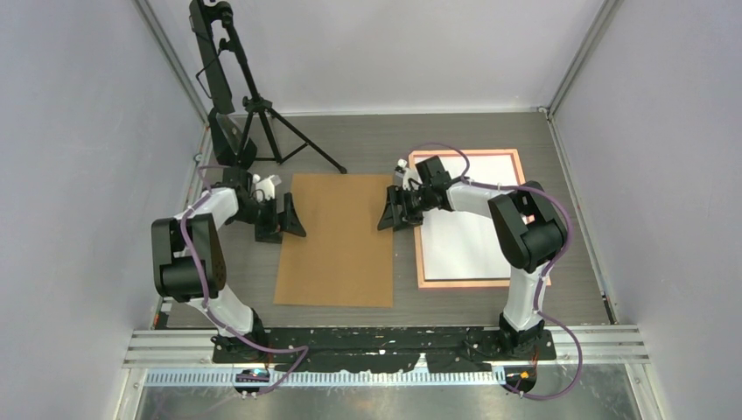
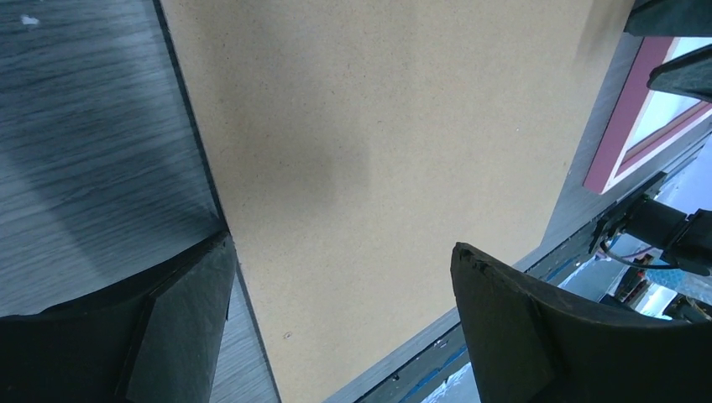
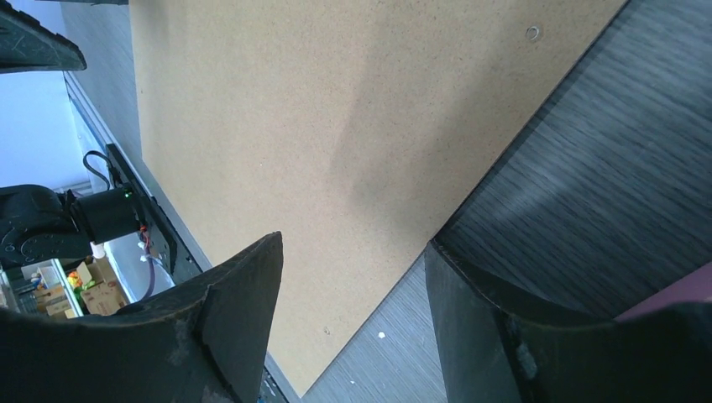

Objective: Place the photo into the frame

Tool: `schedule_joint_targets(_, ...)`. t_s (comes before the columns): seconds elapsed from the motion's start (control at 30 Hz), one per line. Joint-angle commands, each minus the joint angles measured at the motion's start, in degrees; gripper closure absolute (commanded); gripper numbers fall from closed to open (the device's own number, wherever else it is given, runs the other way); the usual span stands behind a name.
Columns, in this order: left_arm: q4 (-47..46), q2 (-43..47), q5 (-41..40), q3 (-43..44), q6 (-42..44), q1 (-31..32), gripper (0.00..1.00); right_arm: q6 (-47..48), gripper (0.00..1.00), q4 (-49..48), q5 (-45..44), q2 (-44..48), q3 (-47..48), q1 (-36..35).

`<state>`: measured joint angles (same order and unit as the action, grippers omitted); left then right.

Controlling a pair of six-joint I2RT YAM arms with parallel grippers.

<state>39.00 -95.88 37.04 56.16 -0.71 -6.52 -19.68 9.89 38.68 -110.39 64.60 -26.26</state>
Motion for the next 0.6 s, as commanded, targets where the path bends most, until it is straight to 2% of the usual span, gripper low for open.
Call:
schedule_joint_targets(0.0,-1.5,4.9,11.5,-0.4,0.5,0.7,0.10,0.2,0.31,-1.1,2.0,-1.2,0.4,-0.8)
schedule_joint_targets(0.57,4.1,13.9,19.7,2.5,4.5,0.8,0.11,3.5,0.30,2.5,-0.9,-2.7,2.3,-0.6)
